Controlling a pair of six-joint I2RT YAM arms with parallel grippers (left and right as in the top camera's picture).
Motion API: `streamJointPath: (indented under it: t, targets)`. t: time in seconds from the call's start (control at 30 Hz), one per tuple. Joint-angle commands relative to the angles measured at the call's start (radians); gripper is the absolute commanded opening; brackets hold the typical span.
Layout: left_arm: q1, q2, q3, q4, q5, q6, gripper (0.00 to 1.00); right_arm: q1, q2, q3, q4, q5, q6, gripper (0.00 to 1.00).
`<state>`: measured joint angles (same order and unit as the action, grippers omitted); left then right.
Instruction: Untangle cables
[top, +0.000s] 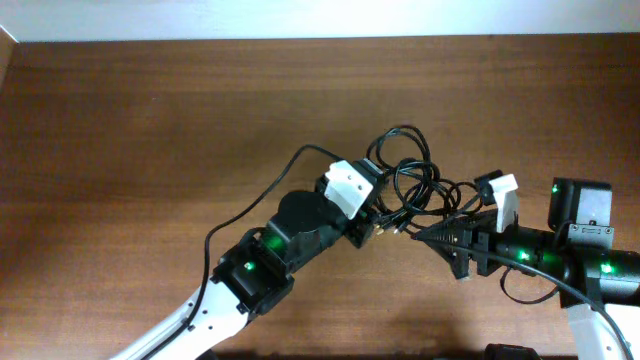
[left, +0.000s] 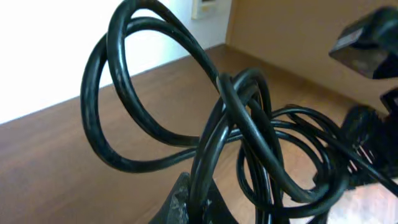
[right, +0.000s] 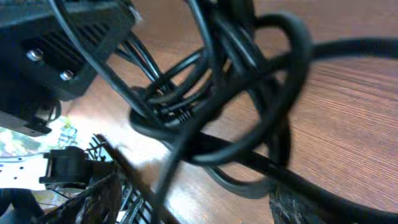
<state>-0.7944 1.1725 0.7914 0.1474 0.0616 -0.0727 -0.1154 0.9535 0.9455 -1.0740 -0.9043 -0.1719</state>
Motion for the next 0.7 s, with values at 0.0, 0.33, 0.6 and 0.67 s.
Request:
streamJointPath:
  t: [0.0, 0.33, 0.6, 0.67]
  targets:
    - [0.001, -0.024, 0.01, 0.0, 0.092, -0.017, 0.0, -0.003, -0.005, 0.006, 0.005, -0.061, -0.015, 0.64]
    - [0.001, -0.034, 0.01, -0.011, -0.114, 0.09, 0.0, -0.003, -0.005, 0.006, -0.016, 0.074, -0.011, 0.53]
    - [0.001, -0.036, 0.01, -0.056, -0.111, 0.115, 0.0, -0.003, -0.005, 0.006, -0.027, 0.066, -0.011, 0.04]
    - [0.001, -0.036, 0.01, -0.077, -0.164, 0.114, 0.0, -0.003, -0.008, 0.017, -0.023, -0.022, -0.012, 0.04]
